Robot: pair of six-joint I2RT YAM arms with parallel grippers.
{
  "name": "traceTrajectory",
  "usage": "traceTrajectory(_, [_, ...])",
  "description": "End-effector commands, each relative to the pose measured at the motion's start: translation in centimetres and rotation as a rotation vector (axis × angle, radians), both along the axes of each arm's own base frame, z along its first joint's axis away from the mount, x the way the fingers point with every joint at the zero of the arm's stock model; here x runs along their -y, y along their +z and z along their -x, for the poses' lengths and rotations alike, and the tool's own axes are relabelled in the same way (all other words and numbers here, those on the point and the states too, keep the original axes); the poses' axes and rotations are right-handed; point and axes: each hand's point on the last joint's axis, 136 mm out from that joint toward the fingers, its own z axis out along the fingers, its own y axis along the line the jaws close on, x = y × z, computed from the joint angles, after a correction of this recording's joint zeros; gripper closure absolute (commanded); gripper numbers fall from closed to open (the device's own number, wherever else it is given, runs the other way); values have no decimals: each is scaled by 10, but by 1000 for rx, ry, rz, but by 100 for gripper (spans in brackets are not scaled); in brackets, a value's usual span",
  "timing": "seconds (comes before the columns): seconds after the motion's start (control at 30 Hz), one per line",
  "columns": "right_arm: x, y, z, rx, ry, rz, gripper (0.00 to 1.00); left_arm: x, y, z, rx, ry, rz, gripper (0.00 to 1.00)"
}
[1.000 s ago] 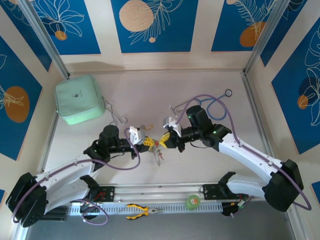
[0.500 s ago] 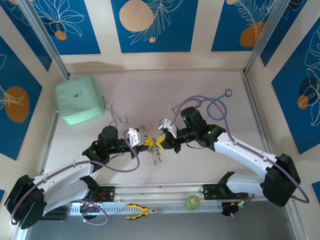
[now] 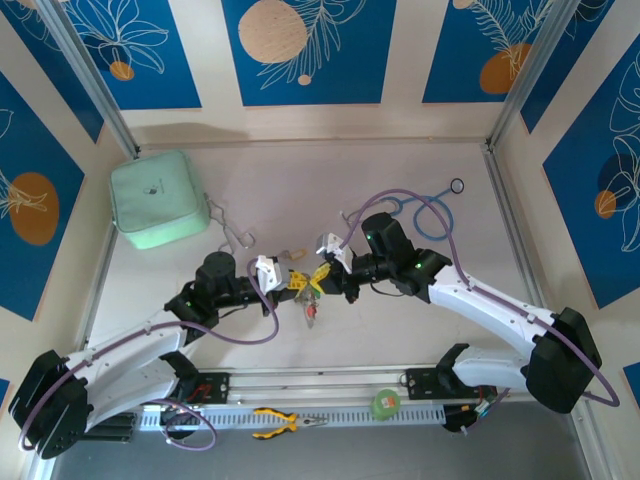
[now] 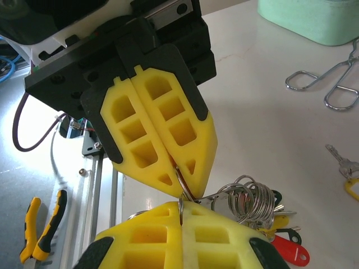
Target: Put the keys on the keyring
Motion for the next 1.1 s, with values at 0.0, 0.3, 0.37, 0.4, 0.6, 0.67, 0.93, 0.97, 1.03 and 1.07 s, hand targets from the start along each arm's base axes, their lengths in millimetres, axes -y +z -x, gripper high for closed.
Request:
traceTrajectory(0.0, [-4, 14, -1, 42, -1, -48, 100, 3, 6, 10, 31, -48, 17, 100])
traceTrajectory(0.3, [-5, 11, -9, 49, -54, -29, 100, 4, 7, 11, 28, -50, 17, 100])
traceTrajectory(0.37, [-4, 9, -12, 46, -73, -23, 100, 3, 8, 10, 30, -47, 18, 100])
traceTrajectory(0.4, [-4, 7, -14, 42, -83, -15, 100, 3, 8, 10, 31, -47, 17, 100])
traceTrajectory(0.6, [1, -4, -19, 23, -134, 34, 100, 2, 10, 9, 38, -38, 21, 100])
traceTrajectory(0.67, [2, -6, -21, 17, -147, 47, 100, 2, 10, 9, 41, -35, 23, 100])
traceTrajectory(0.93, [-1, -11, -14, 46, -109, 72, 100, 2, 11, 6, 36, -23, 23, 100])
traceTrajectory(0.97, [-1, -11, -15, 47, -116, 74, 100, 2, 11, 7, 35, -26, 22, 100])
traceTrajectory(1.03, [-1, -10, -19, 49, -135, 76, 100, 2, 11, 7, 34, -27, 24, 100])
traceTrajectory(1.07, [-1, -9, -22, 46, -154, 76, 100, 2, 12, 7, 36, -27, 25, 100])
